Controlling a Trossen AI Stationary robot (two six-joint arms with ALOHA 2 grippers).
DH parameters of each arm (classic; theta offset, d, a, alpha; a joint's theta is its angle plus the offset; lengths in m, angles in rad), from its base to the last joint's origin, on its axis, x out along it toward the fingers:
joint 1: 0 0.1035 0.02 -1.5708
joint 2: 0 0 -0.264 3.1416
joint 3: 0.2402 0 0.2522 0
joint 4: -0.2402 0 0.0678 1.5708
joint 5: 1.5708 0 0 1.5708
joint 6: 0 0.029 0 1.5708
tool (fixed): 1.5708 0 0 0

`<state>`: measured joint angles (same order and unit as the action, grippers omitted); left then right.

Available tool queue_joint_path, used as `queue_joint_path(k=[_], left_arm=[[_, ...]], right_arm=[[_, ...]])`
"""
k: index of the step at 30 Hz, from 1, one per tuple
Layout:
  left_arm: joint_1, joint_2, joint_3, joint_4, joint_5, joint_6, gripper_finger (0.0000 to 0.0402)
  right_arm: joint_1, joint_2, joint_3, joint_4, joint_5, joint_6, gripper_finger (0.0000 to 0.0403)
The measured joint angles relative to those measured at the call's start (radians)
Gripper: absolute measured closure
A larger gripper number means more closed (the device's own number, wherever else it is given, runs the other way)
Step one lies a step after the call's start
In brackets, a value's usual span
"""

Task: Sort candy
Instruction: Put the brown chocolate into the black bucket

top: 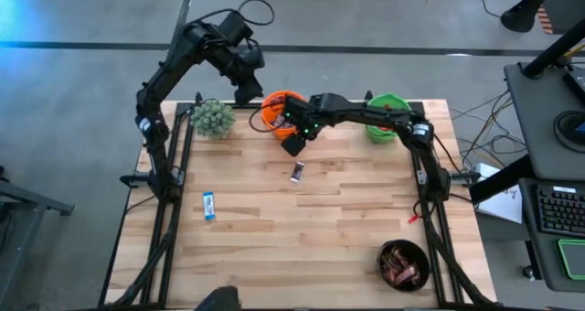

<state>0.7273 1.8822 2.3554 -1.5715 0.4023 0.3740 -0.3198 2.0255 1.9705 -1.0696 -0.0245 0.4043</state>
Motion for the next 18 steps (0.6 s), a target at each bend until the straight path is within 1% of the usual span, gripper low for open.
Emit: queue_joint_path(k=[4, 9, 12, 15, 18], left_arm=[[-0.002, -0.046, 0.000, 0.000, 0.000, -0.001, 0.0308], [-0.002, -0.096, 0.000, 0.000, 0.000, -0.001, 0.0308], [-0.002, -0.126, -0.001, 0.000, -0.001, -0.001, 0.0308], [-0.002, -0.155, -0.001, 0.000, -0.001, -0.001, 0.0308], [-0.002, -0.171, -0.001, 0.000, -0.001, -0.002, 0.0308]], right_arm=[[0.025, 0.006, -0.001, 0.005, 0.007, 0.058, 0.0199], [0.052, 0.008, -0.007, 0.005, 0.092, 0.141, 0.0199], [0.065, 0.008, -0.020, 0.006, 0.133, 0.216, 0.0200], [0.079, 0.008, -0.047, 0.012, 0.206, 0.309, 0.0200], [0.093, 0.008, -0.073, 0.013, 0.219, 0.393, 0.0200]])
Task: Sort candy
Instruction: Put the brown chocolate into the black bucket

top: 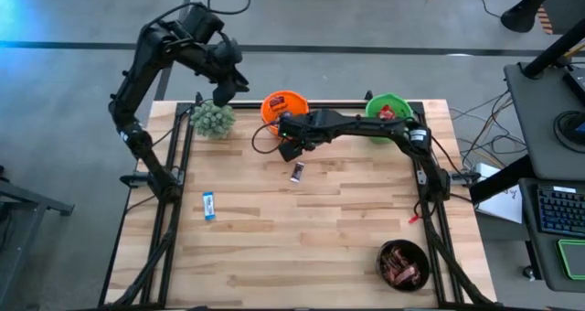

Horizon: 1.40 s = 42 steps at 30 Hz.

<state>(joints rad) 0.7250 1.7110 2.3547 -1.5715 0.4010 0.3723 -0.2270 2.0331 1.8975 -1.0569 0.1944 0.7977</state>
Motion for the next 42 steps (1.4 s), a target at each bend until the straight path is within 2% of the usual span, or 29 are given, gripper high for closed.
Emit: queue_joint_path(k=[8, 17, 25, 34, 38, 42], left_arm=[[0.000, -0.016, -0.001, 0.000, -0.001, -0.014, 0.0308], [0.000, -0.020, -0.001, 0.000, -0.001, -0.015, 0.0308], [0.000, -0.024, -0.001, 0.009, 0.000, -0.015, 0.0308], [0.000, -0.024, -0.001, 0.016, 0.001, -0.016, 0.0308], [0.000, -0.025, -0.001, 0.017, 0.001, -0.018, 0.0308], [0.000, -0.025, -0.001, 0.017, 0.001, -0.018, 0.0308]], right_arm=[[0.055, 0.041, -0.020, 0.057, -0.005, 0.161, 0.0200], [0.110, 0.150, -0.021, 0.067, -0.011, 0.301, 0.0200], [0.127, 0.196, -0.021, 0.072, -0.010, 0.355, 0.0200], [0.126, 0.224, -0.020, 0.082, -0.006, 0.344, 0.0202], [0.126, 0.225, -0.019, 0.090, -0.007, 0.323, 0.0244], [0.126, 0.225, -0.019, 0.090, -0.010, 0.292, 0.0330]])
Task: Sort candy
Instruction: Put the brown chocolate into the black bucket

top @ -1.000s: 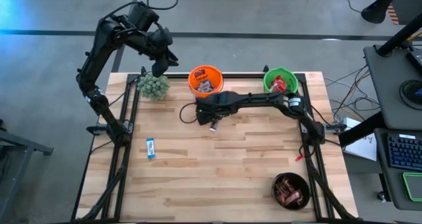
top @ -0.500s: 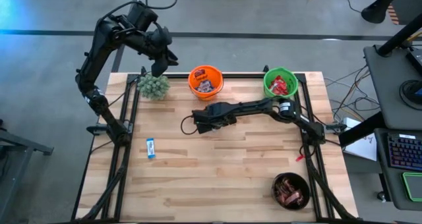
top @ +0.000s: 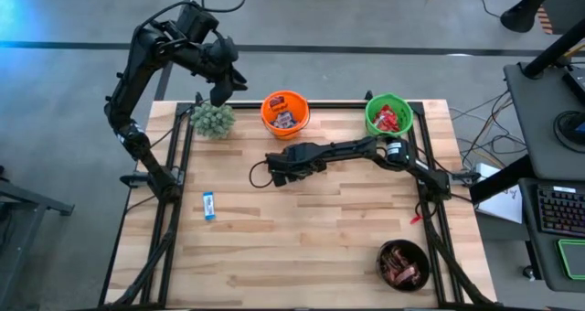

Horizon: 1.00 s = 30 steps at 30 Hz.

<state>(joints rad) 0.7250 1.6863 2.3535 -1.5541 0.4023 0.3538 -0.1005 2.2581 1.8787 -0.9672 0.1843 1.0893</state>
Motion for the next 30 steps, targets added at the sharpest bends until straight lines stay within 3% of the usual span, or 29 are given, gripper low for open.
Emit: queue_joint_path(k=[2, 4, 16, 30], left_arm=[[0.000, 0.000, 0.000, 0.000, 0.000, 0.000, 0.0308], [0.000, 0.000, 0.000, 0.000, 0.000, 0.000, 0.0308], [0.000, 0.000, 0.000, -0.002, 0.000, 0.000, 0.0308], [0.000, 0.000, 0.000, -0.003, -0.003, 0.004, 0.0308]], right_arm=[[0.000, -0.001, 0.002, 0.005, -0.003, -0.017, 0.0372], [0.001, -0.001, 0.003, 0.005, -0.002, -0.030, 0.0384], [0.011, -0.038, -0.004, -0.019, -0.035, -0.098, 0.0389], [0.064, -0.162, -0.003, -0.198, -0.026, -0.180, 0.0390]])
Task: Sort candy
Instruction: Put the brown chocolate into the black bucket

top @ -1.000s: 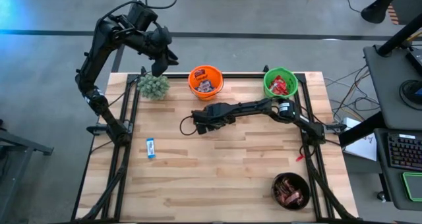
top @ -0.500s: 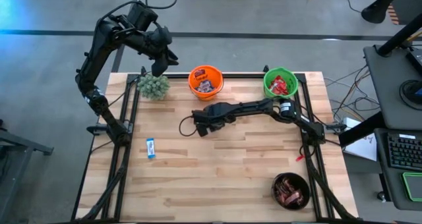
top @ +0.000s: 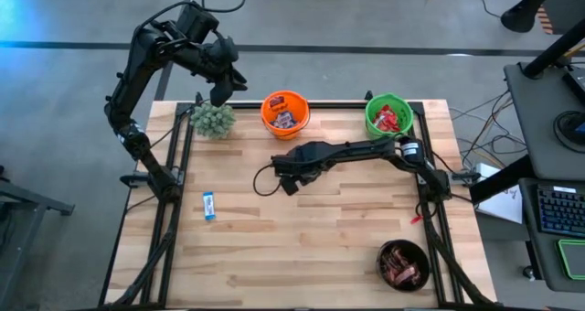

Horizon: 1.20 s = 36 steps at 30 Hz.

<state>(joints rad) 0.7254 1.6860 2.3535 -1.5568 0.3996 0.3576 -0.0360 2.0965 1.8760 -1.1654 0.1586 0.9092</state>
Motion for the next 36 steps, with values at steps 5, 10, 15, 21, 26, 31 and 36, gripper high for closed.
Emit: queue_joint_path(k=[5, 10, 15, 21, 26, 31, 36], left_arm=[[0.000, 0.000, 0.000, -0.001, -0.005, 0.000, 0.0308], [0.000, 0.000, 0.000, -0.006, -0.069, 0.001, 0.0308], [0.000, 0.000, 0.000, -0.010, -0.076, 0.002, 0.0308], [0.000, 0.000, 0.000, -0.011, -0.076, 0.004, 0.0308], [0.000, 0.000, 0.000, -0.011, -0.076, 0.005, 0.0308], [0.000, 0.001, 0.000, -0.012, -0.076, 0.004, 0.0308], [0.000, 0.001, 0.000, -0.011, -0.076, 0.005, 0.0308]], right_arm=[[0.040, -0.058, 0.000, -0.100, -0.001, -0.005, 0.0390], [0.097, -0.132, 0.000, -0.179, -0.009, 0.046, 0.0390], [0.163, -0.211, 0.000, -0.201, -0.001, 0.116, 0.0390], [0.249, -0.286, 0.001, -0.252, -0.008, 0.207, 0.0390], [0.332, -0.339, 0.001, -0.293, -0.050, 0.315, 0.0390], [0.423, -0.368, 0.001, -0.328, -0.066, 0.462, 0.0390], [0.518, -0.368, 0.001, -0.404, -0.152, 0.632, 0.0390]])
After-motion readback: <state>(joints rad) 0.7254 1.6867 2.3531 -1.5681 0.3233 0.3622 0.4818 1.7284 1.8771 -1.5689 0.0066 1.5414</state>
